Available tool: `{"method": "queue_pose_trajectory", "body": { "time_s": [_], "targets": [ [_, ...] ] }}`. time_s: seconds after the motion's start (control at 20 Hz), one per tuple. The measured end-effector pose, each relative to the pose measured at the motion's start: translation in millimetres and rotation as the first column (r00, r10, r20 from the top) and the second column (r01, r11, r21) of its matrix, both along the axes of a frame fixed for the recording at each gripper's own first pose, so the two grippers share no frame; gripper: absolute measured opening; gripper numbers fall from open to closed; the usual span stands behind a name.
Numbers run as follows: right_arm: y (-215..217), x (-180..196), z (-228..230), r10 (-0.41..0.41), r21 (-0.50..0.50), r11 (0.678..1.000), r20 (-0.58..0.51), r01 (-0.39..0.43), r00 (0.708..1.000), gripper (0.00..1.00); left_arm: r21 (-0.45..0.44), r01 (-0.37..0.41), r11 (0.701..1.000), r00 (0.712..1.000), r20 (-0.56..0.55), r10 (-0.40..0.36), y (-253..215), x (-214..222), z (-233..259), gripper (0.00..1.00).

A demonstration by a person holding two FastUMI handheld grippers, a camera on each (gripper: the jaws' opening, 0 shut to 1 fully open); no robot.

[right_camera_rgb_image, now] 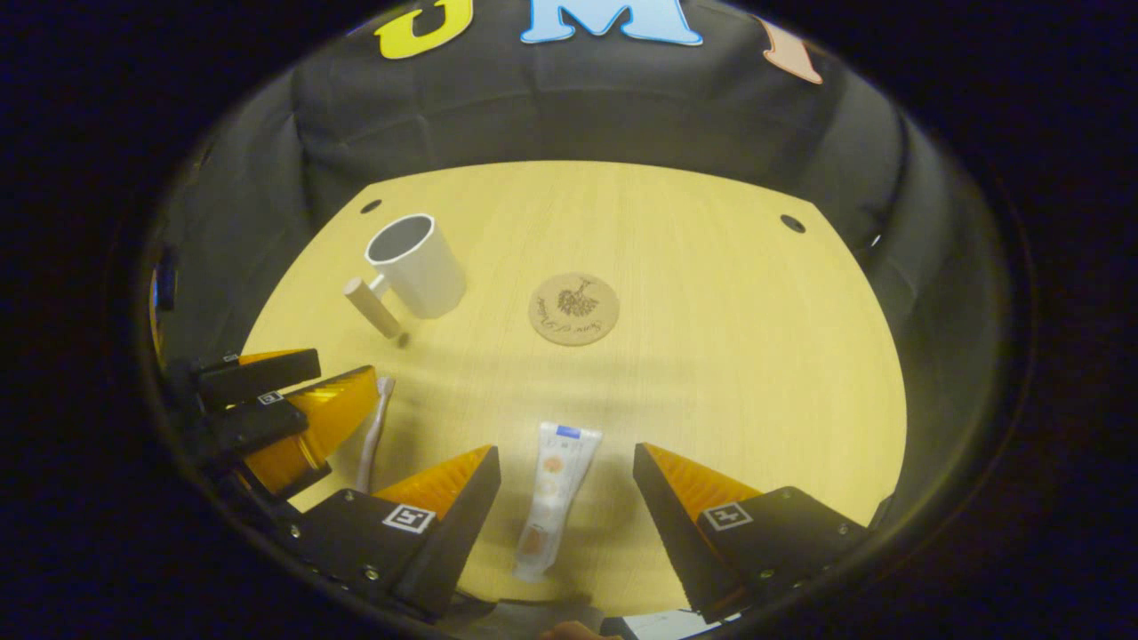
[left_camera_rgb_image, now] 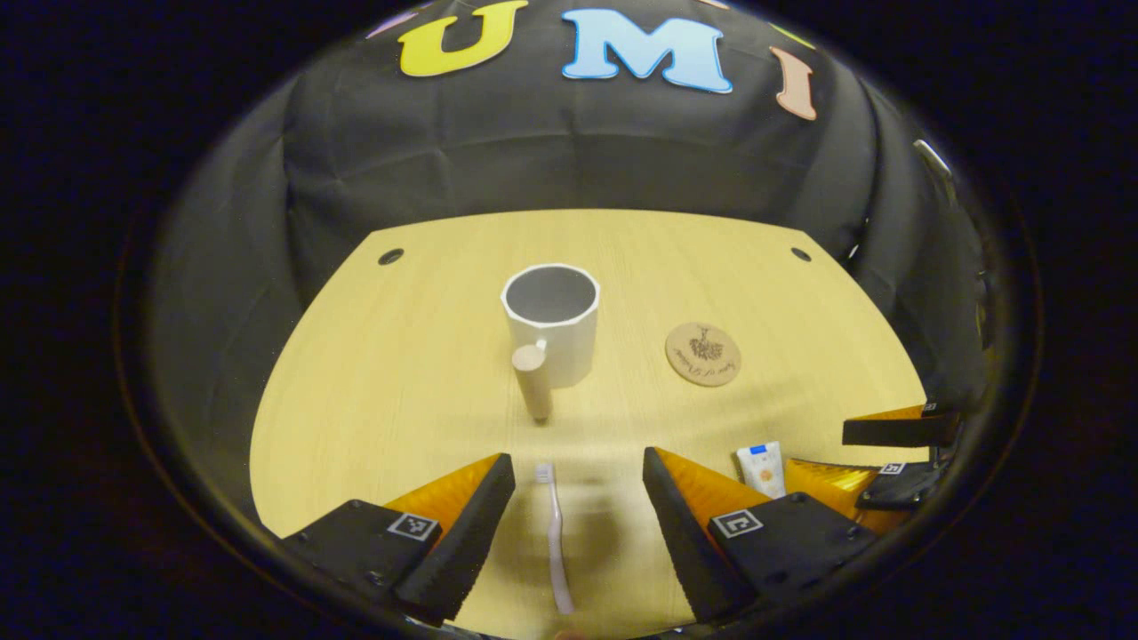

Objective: Put the toothbrush and toothpaste on the desktop into the cup, then pick up the cup and place it on the coaster on the desktop.

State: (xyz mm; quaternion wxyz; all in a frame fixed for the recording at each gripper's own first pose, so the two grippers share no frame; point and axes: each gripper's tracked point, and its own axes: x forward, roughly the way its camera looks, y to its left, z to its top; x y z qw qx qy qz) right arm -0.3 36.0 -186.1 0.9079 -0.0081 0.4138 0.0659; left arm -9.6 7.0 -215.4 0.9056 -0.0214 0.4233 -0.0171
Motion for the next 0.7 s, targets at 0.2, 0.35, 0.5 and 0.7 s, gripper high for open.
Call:
{"method": "queue_pose_trajectory", "body": {
  "time_s": [0.2, 0.35, 0.5, 0.7],
  "targets": [
    [3.5, -2.8, -18.4, 0.002, 0.002, 1.0, -0.091, -0.002, 0.996, 0.93, -0.023, 0.011, 1.0, 0.99, -0.138, -0.014, -0.8, -13.9, -28.8, 0.96],
    [6.5, -5.5, -25.8, -0.002, 0.021, 1.0, -0.149, 0.005, 0.989, 0.93, -0.033, 0.003, 0.999, 0.973, -0.231, -0.011, 1.9, -24.6, -48.2, 1.0],
    [4.9, -6.1, -36.9, -0.022, 0.023, 0.999, -0.2, 0.028, 0.979, 0.94, -0.03, 0.014, 0.999, 0.943, -0.332, -0.023, 2.7, -39.3, -58.8, 0.92],
    [7.4, -15.4, -49.1, -0.036, 0.052, 0.997, -0.283, 0.053, 0.958, 0.94, -0.037, 0.031, 0.999, 0.911, -0.411, -0.043, -0.1, -55.3, -67.5, 0.98]
  ]
}}
